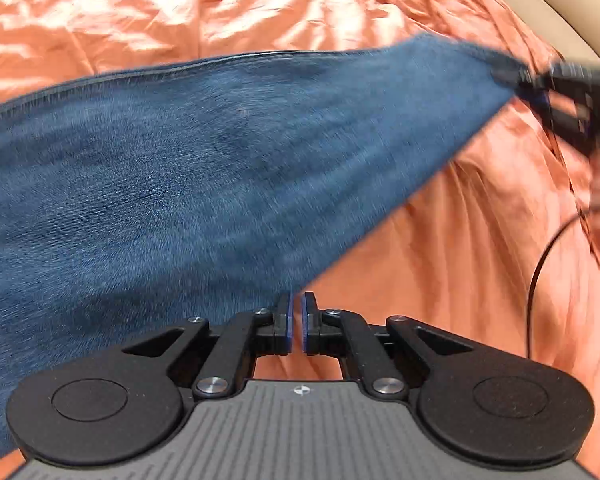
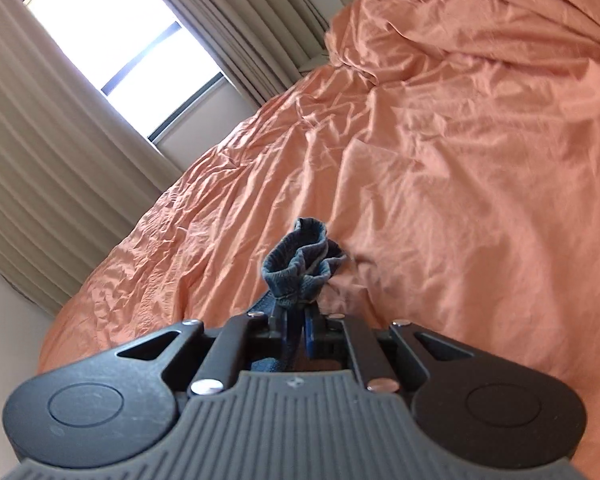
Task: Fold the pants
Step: 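Lift the hem with the right gripper and fold it over toward the waistband, then open the right gripper to release the hem onto the jeans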
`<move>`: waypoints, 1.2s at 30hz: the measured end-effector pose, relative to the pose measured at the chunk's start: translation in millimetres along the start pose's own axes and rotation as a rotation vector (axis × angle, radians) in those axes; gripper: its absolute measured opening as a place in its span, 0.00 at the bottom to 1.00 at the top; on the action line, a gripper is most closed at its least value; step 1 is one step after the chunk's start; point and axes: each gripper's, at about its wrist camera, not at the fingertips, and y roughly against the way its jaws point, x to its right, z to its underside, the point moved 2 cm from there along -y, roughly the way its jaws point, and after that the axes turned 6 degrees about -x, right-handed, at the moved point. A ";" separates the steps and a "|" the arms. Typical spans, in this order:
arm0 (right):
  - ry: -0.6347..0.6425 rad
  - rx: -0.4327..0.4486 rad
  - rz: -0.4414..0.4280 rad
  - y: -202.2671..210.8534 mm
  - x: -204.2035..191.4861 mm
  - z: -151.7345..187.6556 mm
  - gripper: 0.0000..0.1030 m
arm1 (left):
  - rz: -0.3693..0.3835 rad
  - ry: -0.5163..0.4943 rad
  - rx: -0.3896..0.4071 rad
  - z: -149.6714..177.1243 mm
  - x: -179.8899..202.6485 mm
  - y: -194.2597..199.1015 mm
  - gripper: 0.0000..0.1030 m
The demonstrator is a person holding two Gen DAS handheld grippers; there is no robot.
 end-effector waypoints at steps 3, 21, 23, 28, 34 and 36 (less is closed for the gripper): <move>0.081 0.035 -0.022 18.9 -41.2 -5.5 0.03 | 0.040 -0.012 0.028 12.9 -7.0 26.7 0.06; 0.518 0.004 -0.121 6.6 -322.5 96.1 0.03 | -0.114 0.205 0.307 86.9 -158.2 198.6 0.07; 0.545 -0.050 -0.139 -11.2 -340.7 129.3 0.03 | -0.118 0.239 0.313 97.3 -175.7 205.8 0.07; 0.660 -0.251 -0.140 -61.1 -362.7 231.9 0.03 | -0.117 0.308 0.307 127.0 -218.6 213.7 0.07; 0.809 -0.449 -0.039 -103.1 -346.2 320.5 0.05 | -0.096 0.354 0.284 143.5 -246.8 205.4 0.12; 0.795 -0.467 -0.051 -103.8 -338.5 326.5 0.12 | -0.079 0.364 0.282 146.8 -252.6 203.4 0.13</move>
